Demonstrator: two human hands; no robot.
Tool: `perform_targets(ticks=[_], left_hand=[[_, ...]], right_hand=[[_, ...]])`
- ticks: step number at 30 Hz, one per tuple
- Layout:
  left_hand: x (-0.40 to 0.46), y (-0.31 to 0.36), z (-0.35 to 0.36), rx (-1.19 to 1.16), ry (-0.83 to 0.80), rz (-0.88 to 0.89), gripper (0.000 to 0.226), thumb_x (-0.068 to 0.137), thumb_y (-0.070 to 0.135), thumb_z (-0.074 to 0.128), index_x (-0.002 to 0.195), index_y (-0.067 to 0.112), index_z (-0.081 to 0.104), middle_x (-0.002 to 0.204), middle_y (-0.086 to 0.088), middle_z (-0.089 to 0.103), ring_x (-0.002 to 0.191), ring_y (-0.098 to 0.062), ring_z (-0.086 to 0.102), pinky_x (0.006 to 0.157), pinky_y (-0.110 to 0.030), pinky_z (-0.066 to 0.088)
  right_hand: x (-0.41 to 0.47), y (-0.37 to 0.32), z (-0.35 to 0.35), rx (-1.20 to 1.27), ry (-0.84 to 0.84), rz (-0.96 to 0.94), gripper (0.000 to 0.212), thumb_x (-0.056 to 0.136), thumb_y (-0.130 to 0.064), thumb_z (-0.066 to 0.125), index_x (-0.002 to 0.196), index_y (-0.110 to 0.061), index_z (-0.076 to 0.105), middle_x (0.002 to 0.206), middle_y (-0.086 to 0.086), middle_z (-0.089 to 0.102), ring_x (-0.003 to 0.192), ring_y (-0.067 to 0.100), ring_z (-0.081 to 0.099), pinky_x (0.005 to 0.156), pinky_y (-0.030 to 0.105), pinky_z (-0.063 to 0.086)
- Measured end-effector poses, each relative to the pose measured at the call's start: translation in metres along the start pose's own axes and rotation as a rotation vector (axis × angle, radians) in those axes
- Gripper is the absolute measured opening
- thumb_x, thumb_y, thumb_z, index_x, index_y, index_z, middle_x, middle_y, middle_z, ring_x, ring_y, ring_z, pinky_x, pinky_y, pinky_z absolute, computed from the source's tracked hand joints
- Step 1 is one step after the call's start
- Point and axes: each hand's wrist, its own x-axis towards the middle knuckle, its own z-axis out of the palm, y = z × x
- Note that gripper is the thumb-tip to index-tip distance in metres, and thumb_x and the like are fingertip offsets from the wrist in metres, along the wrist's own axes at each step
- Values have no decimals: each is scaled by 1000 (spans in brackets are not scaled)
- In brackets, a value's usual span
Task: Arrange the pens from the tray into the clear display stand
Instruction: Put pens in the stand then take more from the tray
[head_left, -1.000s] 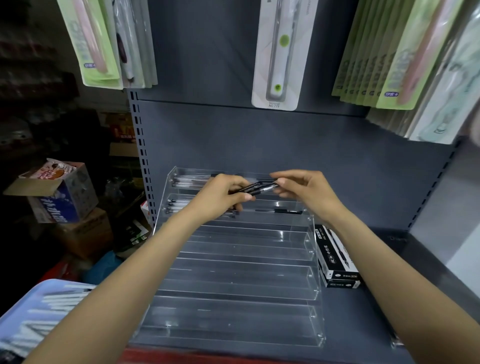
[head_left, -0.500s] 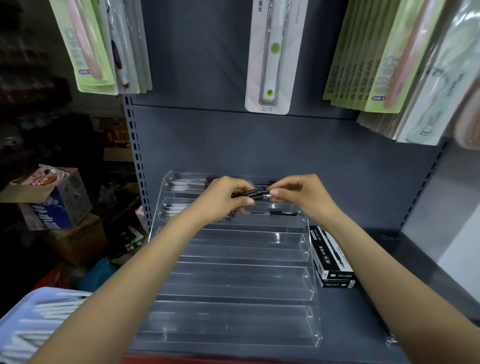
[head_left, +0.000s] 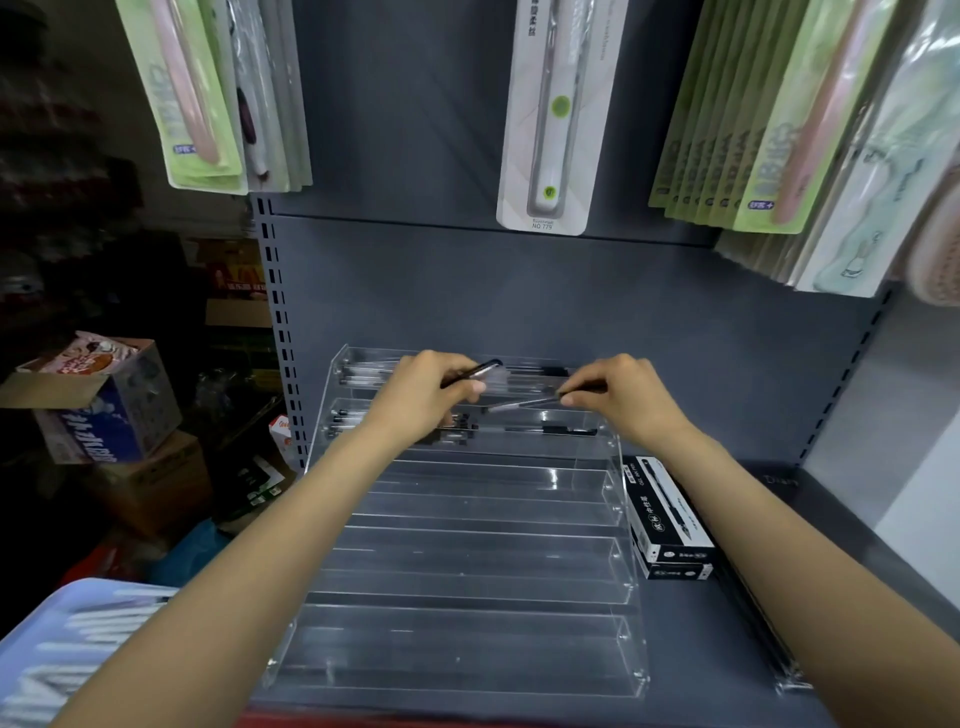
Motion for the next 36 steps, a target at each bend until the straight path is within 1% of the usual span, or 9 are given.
perform_targets(ticks=[3,6,9,14,19,23,29,31,36], left_hand=[[-3,-8,-7,-1,48,-13,15,92,26,57,81,19,66,72,2,67,61,-16,53,61,-27,38],[-4,-7,-4,-42,27,-29,25,95,16,48,111,19,67,84,1,67,54,-10,43,55,-23,34],[-6,-4,-4,-72,-22,-8,39,96,6,43,130,19,53,102,3,62,61,4,47,57,-6,35],[-8,-13,-7,-162,3,-15,21,91,8,55,107,21,61,97,5,68,80,-5,64,80,-22,49],[-8,-13,-9,-141,-1,9,16,87,11,63,100,19,67,86,4,69,77,-1,66,71,-6,45],[-4,-8,-2,-93,-15,30,10,84,14,67,91,21,69,80,9,68,70,4,60,66,-6,43],[13,13,28,20,-97,54,6,83,17,69,89,17,71,84,4,69,81,-6,60,77,-20,45],[20,21,41,84,-135,64,8,83,19,69,90,18,71,89,2,70,90,-12,61,85,-30,49],[33,34,66,221,-226,76,10,80,16,71,90,17,74,93,0,71,89,-16,63,85,-37,52]], right_hand=[[2,6,4,-91,-6,49,11,82,-15,71,91,-15,75,96,2,71,91,17,64,85,30,52],[4,-1,13,-217,-70,4,12,83,-17,69,94,-14,74,100,3,67,92,20,62,79,31,50],[8,-6,21,-309,-179,37,12,83,-17,69,94,-16,74,99,2,69,93,21,63,74,29,47],[11,-8,28,-411,-248,36,11,81,-15,70,91,-19,71,97,0,70,94,20,64,77,30,50],[17,-7,29,-354,-280,35,6,77,-6,73,79,-11,71,90,5,69,88,23,65,80,34,54],[16,-6,22,-289,-300,51,15,80,-2,68,94,-7,72,98,8,70,93,21,65,82,25,49],[-9,15,-3,-88,218,75,18,83,-6,66,100,-10,71,100,5,68,84,13,60,76,5,33],[-15,26,-5,-47,246,143,27,83,-7,66,109,-9,66,106,10,66,90,19,63,80,11,37],[-23,38,0,280,-27,360,48,83,-17,68,128,-11,51,99,2,66,97,25,64,89,39,53]])
